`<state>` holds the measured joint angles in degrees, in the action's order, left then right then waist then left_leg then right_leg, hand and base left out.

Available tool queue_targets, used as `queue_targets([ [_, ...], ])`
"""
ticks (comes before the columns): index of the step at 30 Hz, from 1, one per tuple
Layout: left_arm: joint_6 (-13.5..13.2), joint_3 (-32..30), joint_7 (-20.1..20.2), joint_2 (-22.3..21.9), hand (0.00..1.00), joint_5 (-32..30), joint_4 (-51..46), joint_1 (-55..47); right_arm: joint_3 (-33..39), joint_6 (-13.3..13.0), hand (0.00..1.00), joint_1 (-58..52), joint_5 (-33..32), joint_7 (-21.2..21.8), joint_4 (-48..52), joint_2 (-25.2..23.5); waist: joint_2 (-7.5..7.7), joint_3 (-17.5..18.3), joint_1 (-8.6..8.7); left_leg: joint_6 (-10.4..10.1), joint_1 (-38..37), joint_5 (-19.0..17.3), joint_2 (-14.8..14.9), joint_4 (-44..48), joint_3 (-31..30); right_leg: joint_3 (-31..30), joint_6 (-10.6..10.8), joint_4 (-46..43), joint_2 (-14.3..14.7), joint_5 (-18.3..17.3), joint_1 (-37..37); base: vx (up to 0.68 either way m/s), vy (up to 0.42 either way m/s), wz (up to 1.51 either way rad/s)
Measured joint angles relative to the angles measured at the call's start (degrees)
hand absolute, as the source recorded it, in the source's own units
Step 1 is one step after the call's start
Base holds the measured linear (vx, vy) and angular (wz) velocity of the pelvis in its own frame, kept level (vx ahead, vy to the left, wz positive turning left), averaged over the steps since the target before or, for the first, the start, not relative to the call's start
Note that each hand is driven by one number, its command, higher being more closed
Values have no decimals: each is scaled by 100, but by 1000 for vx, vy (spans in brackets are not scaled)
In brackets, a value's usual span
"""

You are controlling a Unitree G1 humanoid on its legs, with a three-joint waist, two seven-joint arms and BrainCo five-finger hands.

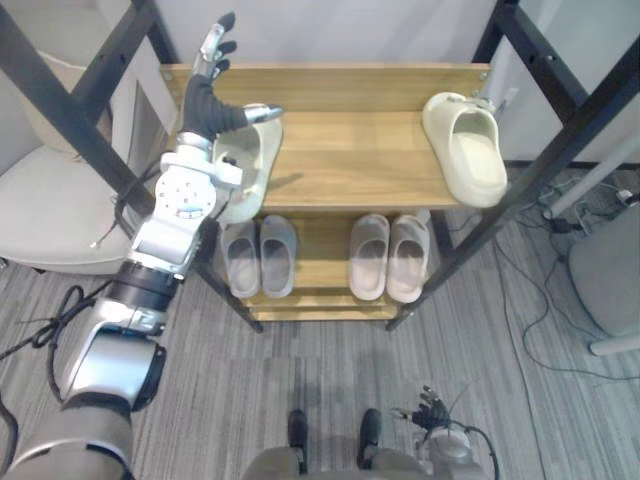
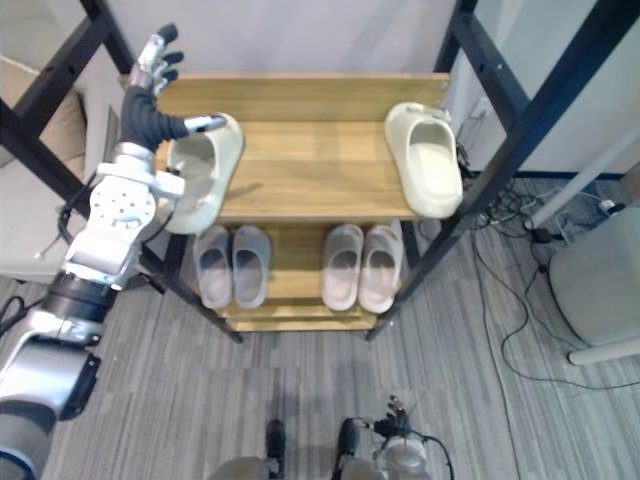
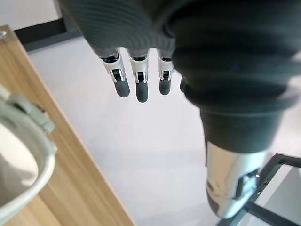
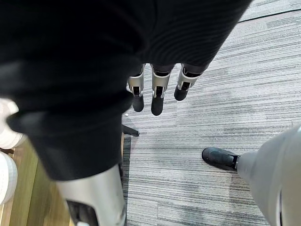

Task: Organize the slippers on the shoe rack

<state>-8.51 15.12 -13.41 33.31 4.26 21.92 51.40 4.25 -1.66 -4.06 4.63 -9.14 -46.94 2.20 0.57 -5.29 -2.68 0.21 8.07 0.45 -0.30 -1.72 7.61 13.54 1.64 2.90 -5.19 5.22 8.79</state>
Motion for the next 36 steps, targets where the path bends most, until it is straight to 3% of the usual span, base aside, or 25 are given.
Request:
queue_targets([
  [7,54,-100,-13,6,0,-91,246,120,0,-7,0,-29,-3,-63,121,-3,66,-15,-64,-9,127,-116,59,201,213,-159,-4,-101,20,3,163,6,9,-13],
  [21,174,-1040,-254,15,0,-99,623,107,-6,-7,0,-78,-3,-92,116,2,81,-11,-90,-9,141,-114,77,275,200,-157,-22,-165,17,15,173,0,0,-1],
  [36,429,-1087,-106,1,0,-940,1285,-68,-48,-7,0,-99,-5,-106,95,1,106,-6,-79,-10,153,-112,77,269,133,-90,-24,-154,16,16,151,1,2,1],
])
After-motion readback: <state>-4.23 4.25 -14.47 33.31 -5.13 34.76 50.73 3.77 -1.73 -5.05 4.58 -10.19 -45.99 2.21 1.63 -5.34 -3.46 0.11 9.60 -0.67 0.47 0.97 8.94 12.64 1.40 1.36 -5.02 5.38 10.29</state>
